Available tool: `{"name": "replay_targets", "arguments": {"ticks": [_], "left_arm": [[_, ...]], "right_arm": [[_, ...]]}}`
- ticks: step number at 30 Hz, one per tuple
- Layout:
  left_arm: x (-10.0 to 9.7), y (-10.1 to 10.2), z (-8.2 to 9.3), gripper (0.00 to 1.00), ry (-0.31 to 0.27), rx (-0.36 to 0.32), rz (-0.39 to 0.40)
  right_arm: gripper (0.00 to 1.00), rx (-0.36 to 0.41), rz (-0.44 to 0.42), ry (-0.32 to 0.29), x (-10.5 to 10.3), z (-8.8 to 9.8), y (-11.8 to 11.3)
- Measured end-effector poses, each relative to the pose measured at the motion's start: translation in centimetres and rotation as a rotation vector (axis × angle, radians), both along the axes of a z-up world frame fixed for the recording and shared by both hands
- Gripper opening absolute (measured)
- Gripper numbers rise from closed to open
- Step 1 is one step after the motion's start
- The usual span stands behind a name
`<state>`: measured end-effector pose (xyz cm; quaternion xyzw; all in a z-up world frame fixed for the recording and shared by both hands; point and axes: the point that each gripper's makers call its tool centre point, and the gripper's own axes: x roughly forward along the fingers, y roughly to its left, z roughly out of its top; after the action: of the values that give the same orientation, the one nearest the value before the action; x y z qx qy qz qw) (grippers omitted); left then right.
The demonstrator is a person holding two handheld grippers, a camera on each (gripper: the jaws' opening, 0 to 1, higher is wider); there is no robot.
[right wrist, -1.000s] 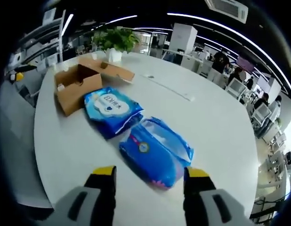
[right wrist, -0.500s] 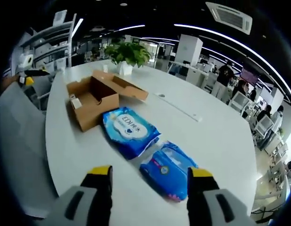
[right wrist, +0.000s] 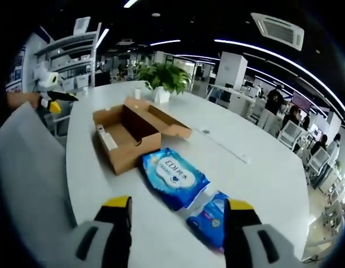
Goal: Operate the shoe box by opening the lid, removing the specified soft item, and placing it in the target area until the item is outside and the box remains undamaged.
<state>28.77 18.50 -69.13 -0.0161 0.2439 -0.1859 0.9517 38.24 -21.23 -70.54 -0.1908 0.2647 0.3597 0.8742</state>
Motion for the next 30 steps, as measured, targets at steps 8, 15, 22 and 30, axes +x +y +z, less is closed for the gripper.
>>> {"name": "replay_targets", "arguments": {"ticks": [8, 15, 22, 30], "left_arm": [[1.6, 0.5, 0.0, 1.0, 0.006, 0.02, -0.015], [2.8, 1.7, -0.2, 0.92, 0.035, 0.018, 0.001], [3.6, 2.9, -1.2, 0.81, 0.087, 0.011, 0.029], [4.9, 3.9, -2.0, 0.66, 0.136, 0.025, 0.042]], "right_arm": [[0.68, 0.027, 0.07, -0.006, -0.3, 1.1, 2.7], [0.68, 0.049, 0.165, -0.009, -0.8, 2.2, 5.9], [0.66, 0.061, 0.26, -0.001, -1.2, 2.6, 8.0], [0.63, 0.069, 0.34, 0.02, -1.7, 2.5, 10.0]]}}
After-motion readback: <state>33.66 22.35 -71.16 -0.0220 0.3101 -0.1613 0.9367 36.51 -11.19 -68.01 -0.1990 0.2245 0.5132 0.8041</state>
